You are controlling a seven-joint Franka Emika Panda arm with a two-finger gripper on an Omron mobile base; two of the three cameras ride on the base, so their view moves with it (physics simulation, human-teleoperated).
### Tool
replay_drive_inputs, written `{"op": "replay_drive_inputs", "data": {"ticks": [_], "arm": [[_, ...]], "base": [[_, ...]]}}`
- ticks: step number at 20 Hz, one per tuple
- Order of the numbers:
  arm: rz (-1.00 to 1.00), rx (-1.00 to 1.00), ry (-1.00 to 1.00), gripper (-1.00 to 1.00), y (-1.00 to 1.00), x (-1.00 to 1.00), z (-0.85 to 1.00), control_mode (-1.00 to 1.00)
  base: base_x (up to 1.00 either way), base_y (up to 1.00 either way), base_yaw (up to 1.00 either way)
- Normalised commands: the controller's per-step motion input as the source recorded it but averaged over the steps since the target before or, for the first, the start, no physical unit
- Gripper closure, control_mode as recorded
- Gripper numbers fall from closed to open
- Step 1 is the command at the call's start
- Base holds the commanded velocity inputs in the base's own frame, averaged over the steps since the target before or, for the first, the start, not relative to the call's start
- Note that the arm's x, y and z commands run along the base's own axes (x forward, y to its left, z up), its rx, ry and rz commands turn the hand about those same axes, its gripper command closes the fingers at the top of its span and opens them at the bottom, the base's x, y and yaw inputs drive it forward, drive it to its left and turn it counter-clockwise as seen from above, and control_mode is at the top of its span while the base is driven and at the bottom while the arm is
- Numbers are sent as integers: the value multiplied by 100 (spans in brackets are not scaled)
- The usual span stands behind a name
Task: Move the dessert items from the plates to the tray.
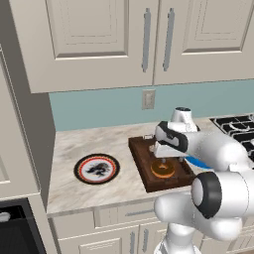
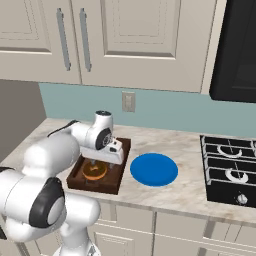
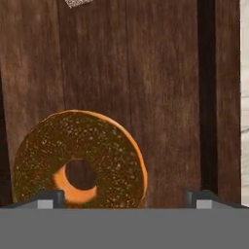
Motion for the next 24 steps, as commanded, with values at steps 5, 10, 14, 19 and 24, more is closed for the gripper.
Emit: {"op": "replay_drive_inputs", "data": {"ticks": [5,10,14,19,24], "arm": [[0,0,-23,-100,0,-37,30,-100],[0,0,-14,-100,0,-42,65,-100],[0,0,-9,-100,0,-43,76,-100],[0,0,-5,-100,0,-71,71,-100],[0,0,-4,-100,0,-77,68,-100]], "base": [[0,0,0],[0,0,0],[0,0,0],[0,0,0],[0,0,0]]}}
